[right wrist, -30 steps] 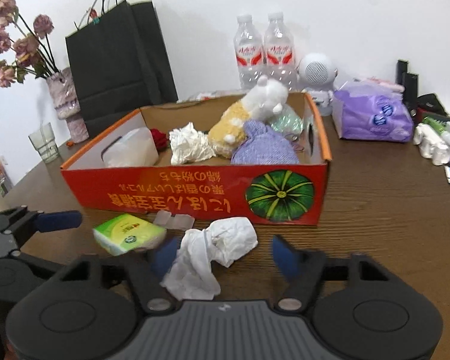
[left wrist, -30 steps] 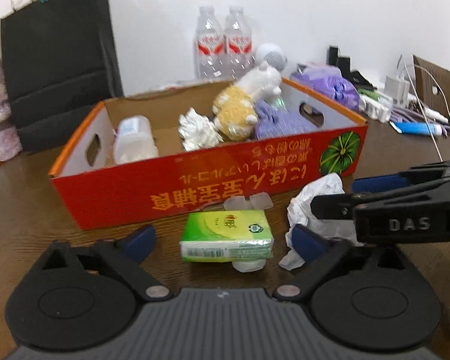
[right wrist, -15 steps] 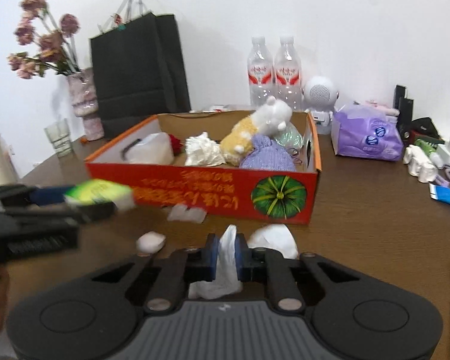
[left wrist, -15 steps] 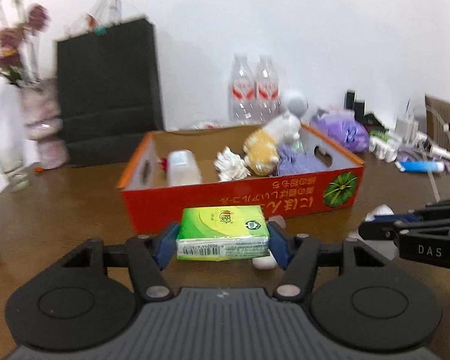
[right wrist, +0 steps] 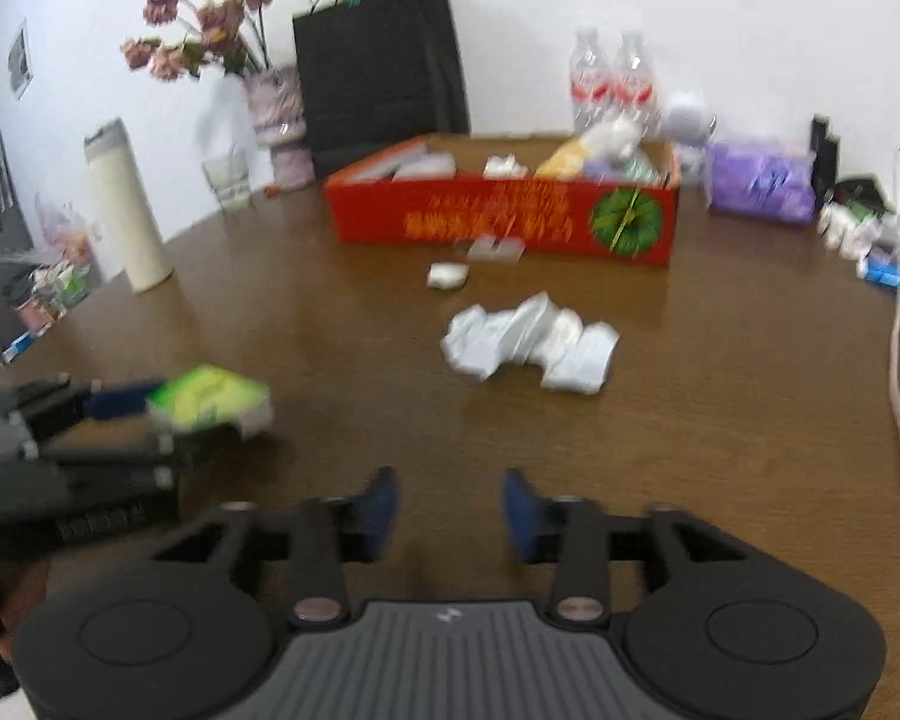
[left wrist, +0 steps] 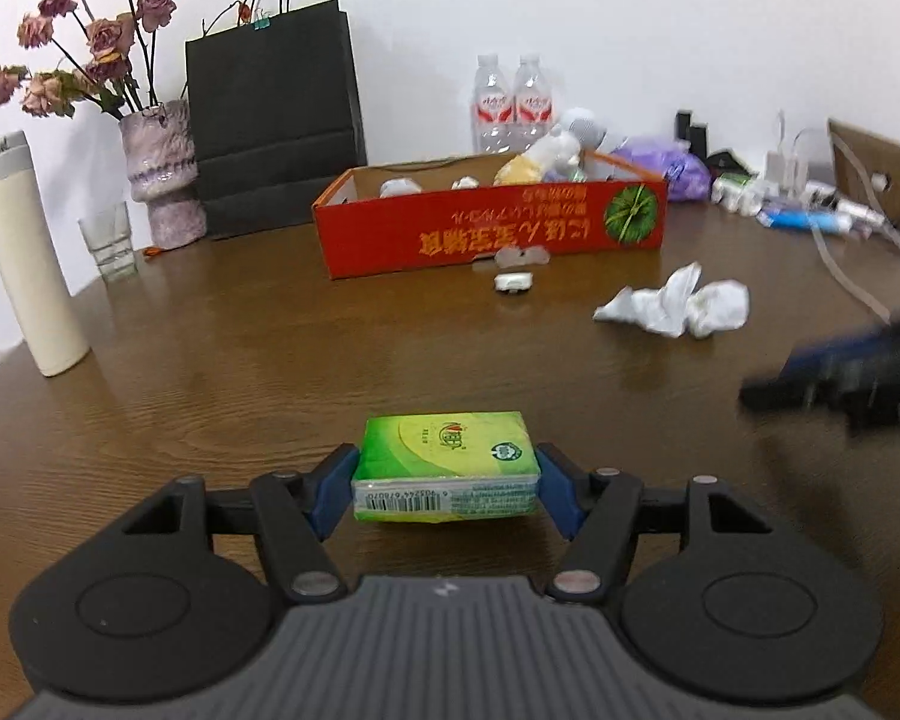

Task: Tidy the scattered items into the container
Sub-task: 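Lift the green tissue pack with the left tool while the right tool releases the tissue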

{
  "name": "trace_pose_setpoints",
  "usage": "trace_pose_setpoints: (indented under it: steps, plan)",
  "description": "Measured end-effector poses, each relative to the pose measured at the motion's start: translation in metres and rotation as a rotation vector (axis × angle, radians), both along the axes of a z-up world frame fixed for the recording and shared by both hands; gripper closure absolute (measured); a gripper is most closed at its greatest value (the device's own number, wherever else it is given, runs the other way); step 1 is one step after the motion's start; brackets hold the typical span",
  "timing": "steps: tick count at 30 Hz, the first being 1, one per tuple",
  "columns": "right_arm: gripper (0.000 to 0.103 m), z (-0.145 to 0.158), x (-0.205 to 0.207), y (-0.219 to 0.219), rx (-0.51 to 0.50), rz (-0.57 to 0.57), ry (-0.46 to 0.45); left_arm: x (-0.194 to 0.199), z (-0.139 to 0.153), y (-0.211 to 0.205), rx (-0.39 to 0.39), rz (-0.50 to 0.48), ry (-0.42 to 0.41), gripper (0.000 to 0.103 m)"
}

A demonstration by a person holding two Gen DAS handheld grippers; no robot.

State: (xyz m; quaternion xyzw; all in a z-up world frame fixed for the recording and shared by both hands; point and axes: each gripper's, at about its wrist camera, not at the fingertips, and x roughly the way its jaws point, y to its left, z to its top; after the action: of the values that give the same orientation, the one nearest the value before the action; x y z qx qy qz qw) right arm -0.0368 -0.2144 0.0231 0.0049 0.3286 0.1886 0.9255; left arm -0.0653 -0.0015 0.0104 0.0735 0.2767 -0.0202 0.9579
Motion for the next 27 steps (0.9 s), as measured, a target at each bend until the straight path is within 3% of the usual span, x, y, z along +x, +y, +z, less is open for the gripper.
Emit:
trace_pose_setpoints:
  steps: [2,5,10,11,14,15,17,21,23,27]
  plan:
    - [0.036,0.005,0.011,-0.003,-0.011,-0.053,-0.027,0.001,-0.003,-0.003,0.014,-0.002,0.004,0.035]
    - [0.033,0.008,0.037,0.000,-0.010,-0.085,-0.034,0.001,-0.004,-0.006,0.031,-0.021,0.011,0.021]
    - [0.034,0.001,0.081,0.016,-0.029,-0.139,-0.004,0.001,-0.006,-0.005,0.025,-0.035,0.029,0.020]
    - [0.036,-0.001,0.088,0.020,-0.046,-0.152,0.001,0.003,-0.006,-0.003,0.010,-0.025,0.032,0.020]
    - [0.059,-0.014,0.106,0.027,-0.075,-0.175,0.056,0.008,-0.006,0.007,-0.044,0.016,0.054,0.024]
    - [0.061,-0.018,0.108,0.030,-0.089,-0.177,0.059,0.010,-0.006,0.009,-0.057,0.021,0.063,0.028]
    - [0.067,-0.021,0.109,0.034,-0.122,-0.176,0.029,0.013,-0.006,0.012,-0.083,0.019,0.074,0.037]
    - [0.091,-0.024,0.107,0.034,-0.116,-0.157,0.007,0.013,-0.006,0.010,-0.081,0.012,0.069,0.038]
    - [0.097,-0.023,0.103,0.031,-0.109,-0.160,0.004,0.013,-0.006,0.011,-0.082,0.015,0.069,0.038]
    - [0.096,-0.012,0.073,0.025,-0.103,-0.151,-0.019,0.012,-0.006,0.011,-0.086,0.020,0.070,0.038]
